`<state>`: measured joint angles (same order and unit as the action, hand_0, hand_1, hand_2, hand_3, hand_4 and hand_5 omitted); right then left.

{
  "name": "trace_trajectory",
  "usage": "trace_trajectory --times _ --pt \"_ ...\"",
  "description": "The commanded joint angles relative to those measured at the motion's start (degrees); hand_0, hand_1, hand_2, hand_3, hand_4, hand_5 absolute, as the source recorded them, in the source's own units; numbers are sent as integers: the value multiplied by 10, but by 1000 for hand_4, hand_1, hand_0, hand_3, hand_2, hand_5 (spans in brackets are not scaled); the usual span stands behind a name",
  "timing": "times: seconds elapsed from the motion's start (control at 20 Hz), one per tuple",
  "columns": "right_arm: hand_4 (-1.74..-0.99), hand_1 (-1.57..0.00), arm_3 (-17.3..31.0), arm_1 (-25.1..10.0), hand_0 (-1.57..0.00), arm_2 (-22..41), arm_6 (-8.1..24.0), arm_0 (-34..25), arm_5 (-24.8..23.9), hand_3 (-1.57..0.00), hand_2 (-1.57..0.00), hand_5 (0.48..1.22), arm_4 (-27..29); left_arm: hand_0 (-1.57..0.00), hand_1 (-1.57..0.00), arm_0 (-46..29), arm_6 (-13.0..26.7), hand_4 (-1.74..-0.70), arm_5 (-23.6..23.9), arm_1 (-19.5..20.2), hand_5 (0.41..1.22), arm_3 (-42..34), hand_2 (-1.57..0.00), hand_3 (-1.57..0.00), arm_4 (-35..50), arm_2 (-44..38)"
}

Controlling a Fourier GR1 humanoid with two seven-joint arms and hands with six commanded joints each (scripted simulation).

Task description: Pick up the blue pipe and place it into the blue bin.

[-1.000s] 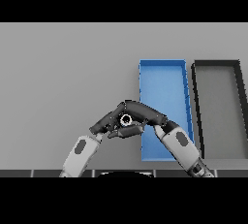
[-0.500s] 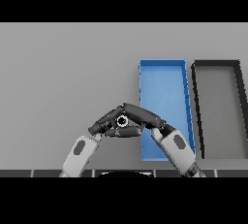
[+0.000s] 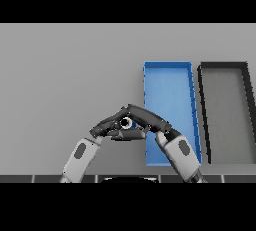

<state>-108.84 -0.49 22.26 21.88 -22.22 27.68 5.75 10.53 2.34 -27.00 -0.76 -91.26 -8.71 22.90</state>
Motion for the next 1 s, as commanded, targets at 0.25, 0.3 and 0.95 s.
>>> trace_trajectory --times 0.25,0.3,0.95 --pt "-1499 -1570 3 21 -1570 -7 -10 10 3 -1570 -1570 1220 -21 -51 -47 -2 31 -973 11 -14 578 8 -46 -36 7 -4" --pt "-1498 -1571 -1 21 -1571 -14 -10 8 6 -1570 -1571 1220 -18 -40 -38 0 33 -968 14 -16 557 15 -37 -29 3 -4" --pt "-1497 -1571 6 -35 -1571 -180 120 -245 -154 -1571 -1571 1221 228 -1 -1 -7 41 -951 21 -6 473 8 -1 -1 -3 -5"
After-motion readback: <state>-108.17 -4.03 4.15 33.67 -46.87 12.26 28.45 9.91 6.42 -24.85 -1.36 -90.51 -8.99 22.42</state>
